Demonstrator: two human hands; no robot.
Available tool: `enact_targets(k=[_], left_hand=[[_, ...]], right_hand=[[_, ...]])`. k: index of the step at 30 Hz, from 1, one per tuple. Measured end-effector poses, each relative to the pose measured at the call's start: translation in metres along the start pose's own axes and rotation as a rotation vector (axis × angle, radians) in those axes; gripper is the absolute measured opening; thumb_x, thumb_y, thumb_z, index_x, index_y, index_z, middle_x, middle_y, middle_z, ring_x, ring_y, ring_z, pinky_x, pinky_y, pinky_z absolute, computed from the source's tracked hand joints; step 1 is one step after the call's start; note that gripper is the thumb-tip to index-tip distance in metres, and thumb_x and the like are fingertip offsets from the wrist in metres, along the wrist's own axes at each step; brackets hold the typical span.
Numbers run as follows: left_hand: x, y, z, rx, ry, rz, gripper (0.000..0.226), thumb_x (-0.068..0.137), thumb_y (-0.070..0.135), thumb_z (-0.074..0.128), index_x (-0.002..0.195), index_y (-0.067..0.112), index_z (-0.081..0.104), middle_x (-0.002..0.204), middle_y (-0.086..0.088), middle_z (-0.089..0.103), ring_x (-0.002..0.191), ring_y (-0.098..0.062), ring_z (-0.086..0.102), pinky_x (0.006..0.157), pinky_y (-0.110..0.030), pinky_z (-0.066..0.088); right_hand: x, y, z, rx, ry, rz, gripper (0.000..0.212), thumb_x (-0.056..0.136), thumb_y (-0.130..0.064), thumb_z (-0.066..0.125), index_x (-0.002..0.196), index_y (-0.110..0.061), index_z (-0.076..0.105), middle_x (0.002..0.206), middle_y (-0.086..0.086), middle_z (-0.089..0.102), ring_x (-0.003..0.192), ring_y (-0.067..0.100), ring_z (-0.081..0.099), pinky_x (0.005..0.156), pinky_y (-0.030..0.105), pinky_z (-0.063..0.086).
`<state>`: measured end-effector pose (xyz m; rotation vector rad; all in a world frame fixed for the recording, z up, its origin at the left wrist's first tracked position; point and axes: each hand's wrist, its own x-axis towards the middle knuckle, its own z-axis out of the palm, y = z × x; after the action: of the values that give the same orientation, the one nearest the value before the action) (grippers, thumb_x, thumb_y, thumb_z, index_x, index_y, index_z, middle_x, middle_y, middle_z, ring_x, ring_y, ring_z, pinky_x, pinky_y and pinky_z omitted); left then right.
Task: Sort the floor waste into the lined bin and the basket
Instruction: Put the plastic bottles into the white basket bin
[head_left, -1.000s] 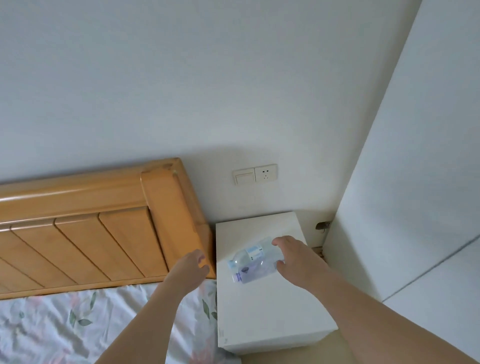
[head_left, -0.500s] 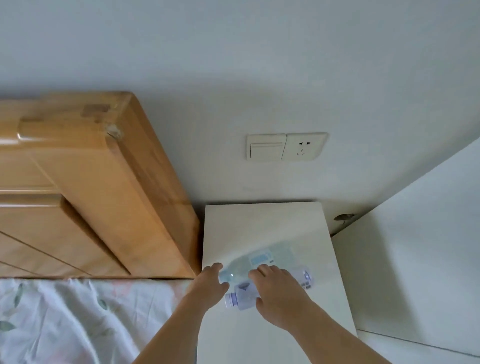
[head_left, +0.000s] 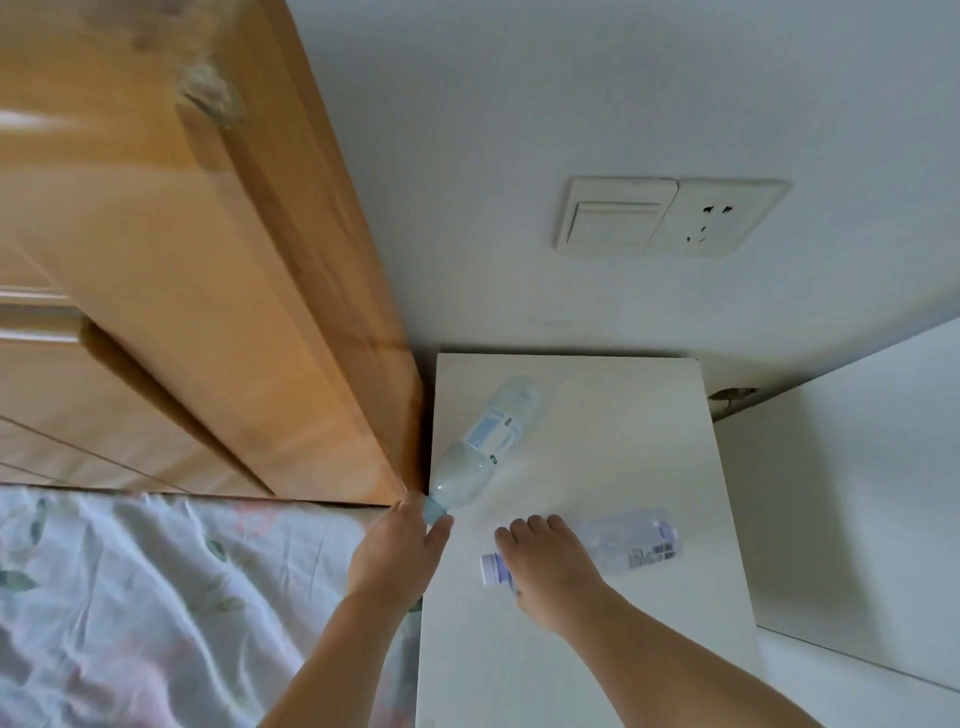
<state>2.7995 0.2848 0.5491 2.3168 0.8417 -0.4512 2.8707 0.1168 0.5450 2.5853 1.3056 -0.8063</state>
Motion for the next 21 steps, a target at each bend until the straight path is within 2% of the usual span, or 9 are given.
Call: enact_targets(k=[2,4,5,6,9,14,18,21], left_hand=[[-0.015,0.0,-0.01,-0.039,0.018,-0.029,0.031,0.096,0.044,0.046,0.114,0.02,0.051,0.097,0.003,0.062,0.087,-0.02,0.061,0.073,-0.035,0.052],[-0.032,0.001,-0.021,-0.079,0.034,-0.065,0.029,0.096,0.044,0.046,0.112,0.021,0.051,0.095,0.004,0.062,0.08,-0.02,0.062,0.069,-0.034,0.053],[-0.044,0.004,-0.03,-0.12,0.052,-0.094,0.027,0.095,0.042,0.046,0.111,0.021,0.051,0.092,0.003,0.062,0.077,-0.021,0.063,0.067,-0.034,0.053],[-0.056,0.008,-0.038,-0.17,0.072,-0.122,0.025,0.095,0.04,0.047,0.111,0.022,0.051,0.089,0.002,0.063,0.075,-0.022,0.063,0.066,-0.034,0.053],[-0.1,0.028,-0.069,-0.284,0.179,-0.183,0.018,0.093,0.032,0.049,0.109,0.023,0.053,0.083,-0.001,0.063,0.076,-0.024,0.063,0.067,-0.036,0.053],[-0.179,0.061,-0.122,-0.226,0.33,-0.15,0.012,0.094,0.027,0.05,0.105,0.023,0.053,0.089,0.006,0.06,0.078,-0.014,0.058,0.069,-0.032,0.05],[-0.265,0.069,-0.16,-0.212,0.51,-0.219,0.031,0.095,0.029,0.05,0.124,0.021,0.051,0.105,0.003,0.06,0.09,-0.018,0.059,0.071,-0.03,0.047],[-0.34,0.058,-0.18,-0.213,0.608,-0.308,0.03,0.092,0.026,0.05,0.122,0.021,0.052,0.103,0.002,0.059,0.088,-0.02,0.058,0.071,-0.034,0.051]], right_hand=[[-0.008,-0.005,-0.028,0.006,0.005,-0.021,0.047,0.028,-0.031,0.085,0.066,-0.017,0.06,0.056,-0.003,0.053,0.045,0.017,0.052,0.048,0.024,0.025],[-0.021,-0.005,-0.058,0.058,0.02,-0.035,0.038,0.065,-0.029,0.073,0.096,-0.012,0.059,0.085,0.004,0.061,0.073,0.025,0.061,0.059,0.027,0.03],[-0.029,-0.004,-0.071,0.066,0.026,-0.025,0.036,0.077,-0.025,0.062,0.109,-0.011,0.052,0.101,0.006,0.059,0.088,0.027,0.06,0.065,0.029,0.032],[-0.038,-0.004,-0.084,0.098,-0.002,-0.005,0.036,0.082,-0.023,0.056,0.115,-0.013,0.048,0.109,0.005,0.056,0.096,0.028,0.058,0.068,0.03,0.035],[-0.072,-0.006,-0.131,0.209,0.014,0.013,0.037,0.081,-0.028,0.055,0.116,-0.017,0.046,0.112,0.001,0.053,0.097,0.024,0.057,0.074,0.031,0.044],[-0.13,-0.021,-0.198,0.297,0.11,-0.068,0.042,0.081,-0.035,0.058,0.117,-0.02,0.044,0.112,-0.002,0.052,0.094,0.022,0.056,0.075,0.03,0.044],[-0.179,-0.055,-0.231,0.392,0.208,-0.193,0.036,0.085,-0.04,0.053,0.112,-0.02,0.04,0.104,-0.006,0.05,0.083,0.019,0.052,0.072,0.029,0.043],[-0.217,-0.098,-0.249,0.418,0.209,-0.306,0.029,0.086,-0.04,0.049,0.105,-0.024,0.034,0.102,-0.004,0.051,0.081,0.02,0.051,0.075,0.033,0.046]])
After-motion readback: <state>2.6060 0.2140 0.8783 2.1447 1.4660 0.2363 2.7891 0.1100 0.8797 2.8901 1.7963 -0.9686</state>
